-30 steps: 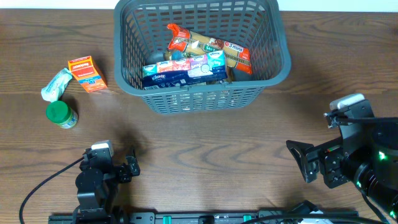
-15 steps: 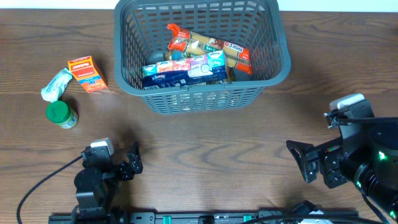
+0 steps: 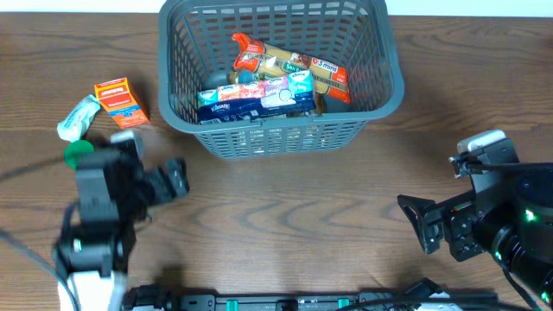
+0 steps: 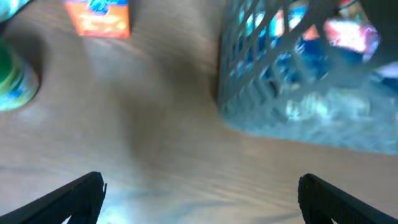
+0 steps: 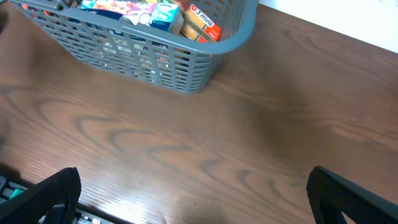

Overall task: Pack container
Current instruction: 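Move the left gripper forward to the orange Hedex box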

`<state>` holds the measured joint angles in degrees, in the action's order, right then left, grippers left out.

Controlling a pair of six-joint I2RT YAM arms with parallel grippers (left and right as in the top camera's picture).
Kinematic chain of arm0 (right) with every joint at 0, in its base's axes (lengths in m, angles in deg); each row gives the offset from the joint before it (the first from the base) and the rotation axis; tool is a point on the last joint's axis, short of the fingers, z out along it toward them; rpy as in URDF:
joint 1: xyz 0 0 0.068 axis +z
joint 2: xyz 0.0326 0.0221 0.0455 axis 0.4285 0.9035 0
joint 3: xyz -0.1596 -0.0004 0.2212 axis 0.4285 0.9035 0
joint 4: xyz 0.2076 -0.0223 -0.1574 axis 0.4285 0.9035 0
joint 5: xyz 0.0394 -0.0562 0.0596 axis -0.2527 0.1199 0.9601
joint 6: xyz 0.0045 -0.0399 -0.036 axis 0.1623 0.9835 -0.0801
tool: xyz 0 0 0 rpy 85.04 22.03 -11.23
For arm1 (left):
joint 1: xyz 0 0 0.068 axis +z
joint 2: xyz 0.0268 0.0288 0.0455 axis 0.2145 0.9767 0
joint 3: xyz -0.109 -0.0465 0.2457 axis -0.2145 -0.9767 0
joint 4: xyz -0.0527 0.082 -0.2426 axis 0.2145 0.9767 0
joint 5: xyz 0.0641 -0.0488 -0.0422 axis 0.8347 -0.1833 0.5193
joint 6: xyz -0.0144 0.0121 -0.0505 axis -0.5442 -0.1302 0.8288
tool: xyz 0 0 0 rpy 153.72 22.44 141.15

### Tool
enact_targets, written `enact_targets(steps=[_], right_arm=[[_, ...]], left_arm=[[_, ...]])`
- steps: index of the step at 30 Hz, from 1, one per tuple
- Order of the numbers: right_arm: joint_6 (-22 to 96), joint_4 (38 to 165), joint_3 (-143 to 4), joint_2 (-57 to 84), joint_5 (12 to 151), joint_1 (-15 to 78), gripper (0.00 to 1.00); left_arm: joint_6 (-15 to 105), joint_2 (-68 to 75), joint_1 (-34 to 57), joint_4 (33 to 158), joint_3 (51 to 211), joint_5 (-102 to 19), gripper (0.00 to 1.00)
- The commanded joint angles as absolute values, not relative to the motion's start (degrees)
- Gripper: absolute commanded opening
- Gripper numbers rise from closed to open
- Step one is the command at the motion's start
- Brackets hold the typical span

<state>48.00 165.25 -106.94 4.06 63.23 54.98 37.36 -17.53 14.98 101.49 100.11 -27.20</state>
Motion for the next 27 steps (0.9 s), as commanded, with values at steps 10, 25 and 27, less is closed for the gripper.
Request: enact_targets(steps=[10, 25, 27], right_arm=[[48.5, 165.4, -106.9, 4.1, 62.7, 55.4, 0.99], [48.5, 165.4, -106.9, 4.1, 62.7, 55.4, 0.99], [48.5, 165.4, -106.9, 4.1, 62.7, 55.4, 0.99]], left_arm=[[46.5, -4.4, 16.6, 93.8, 106.4, -31.0, 0.98], [61.6, 3.8, 22.3, 112.5, 130.3, -14.7, 0.99], [63.5, 9.1, 22.8, 115.6, 134.8, -15.1, 0.99]])
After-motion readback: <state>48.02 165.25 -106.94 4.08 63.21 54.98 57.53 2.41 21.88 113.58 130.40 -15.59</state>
